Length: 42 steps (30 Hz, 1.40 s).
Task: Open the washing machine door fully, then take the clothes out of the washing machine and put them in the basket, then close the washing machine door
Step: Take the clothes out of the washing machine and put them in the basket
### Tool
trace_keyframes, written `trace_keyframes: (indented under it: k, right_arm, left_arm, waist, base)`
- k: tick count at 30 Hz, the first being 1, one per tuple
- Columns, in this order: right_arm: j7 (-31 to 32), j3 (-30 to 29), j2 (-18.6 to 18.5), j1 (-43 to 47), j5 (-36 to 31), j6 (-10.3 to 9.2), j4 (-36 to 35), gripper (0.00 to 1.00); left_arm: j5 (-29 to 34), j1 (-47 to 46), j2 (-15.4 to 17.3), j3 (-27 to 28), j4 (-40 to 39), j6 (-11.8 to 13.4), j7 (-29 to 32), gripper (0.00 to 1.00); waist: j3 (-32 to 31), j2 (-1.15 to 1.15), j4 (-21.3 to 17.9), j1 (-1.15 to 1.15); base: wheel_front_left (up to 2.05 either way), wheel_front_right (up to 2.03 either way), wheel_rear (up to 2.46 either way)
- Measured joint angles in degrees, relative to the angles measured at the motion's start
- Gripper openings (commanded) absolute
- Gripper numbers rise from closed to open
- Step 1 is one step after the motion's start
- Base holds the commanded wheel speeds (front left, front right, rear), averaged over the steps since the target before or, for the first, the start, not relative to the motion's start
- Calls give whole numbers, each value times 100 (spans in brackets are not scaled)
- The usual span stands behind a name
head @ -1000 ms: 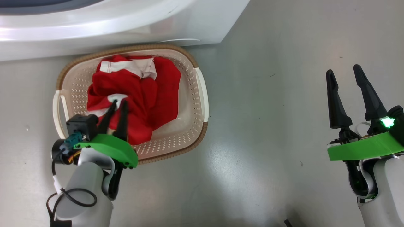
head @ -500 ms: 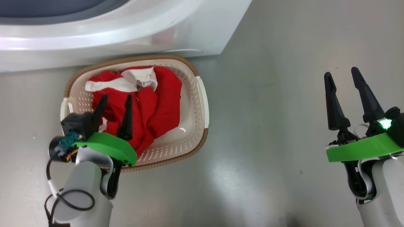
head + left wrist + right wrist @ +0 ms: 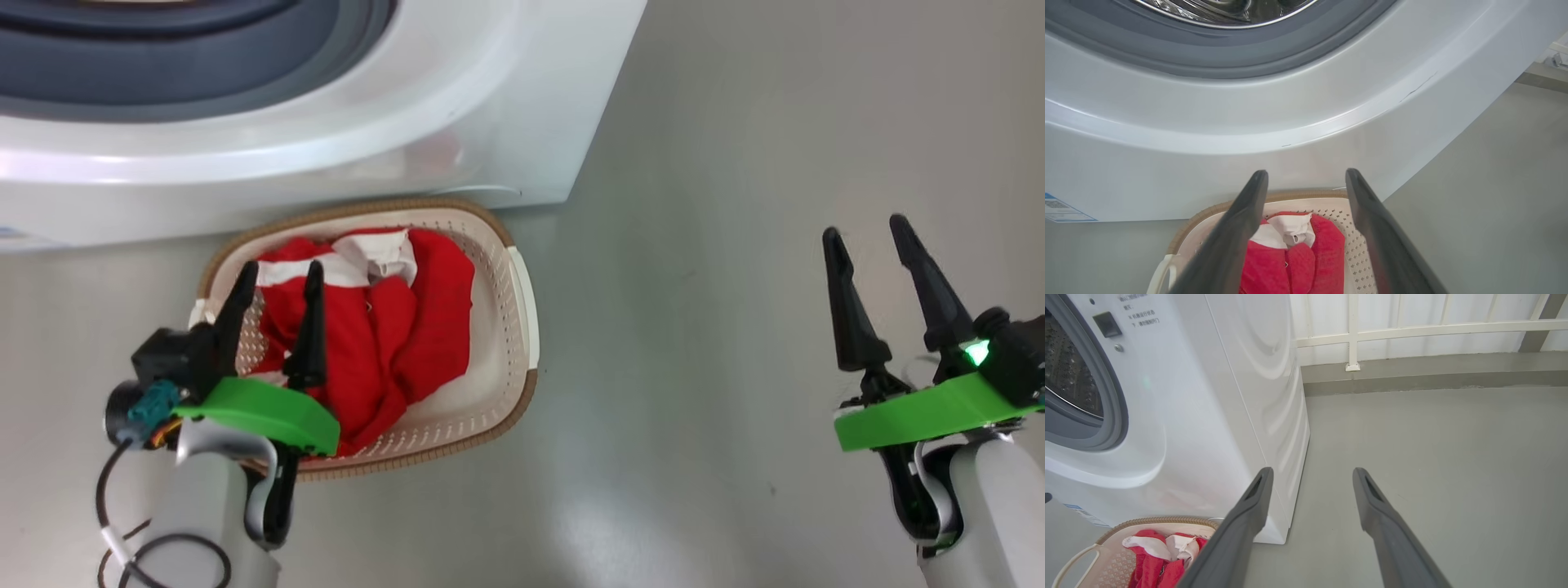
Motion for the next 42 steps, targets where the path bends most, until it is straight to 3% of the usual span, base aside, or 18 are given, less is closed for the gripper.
trace_keyframes:
  k: [19, 42]
  right_arm:
    - [0, -5, -103, 614, 1, 0, 176, 100]
    - [1, -326, -86, 1785, 5, 0, 233, 100]
  left_arm:
    - [177, 1238, 7, 271, -1426, 0, 0, 100]
    - [368, 2933, 58, 620, -2488, 0, 1, 100]
  waist:
    - [-1155, 0, 60, 0]
    - [-2275, 0, 129, 0]
  base:
    - [0, 0, 0]
    - [0, 0, 0]
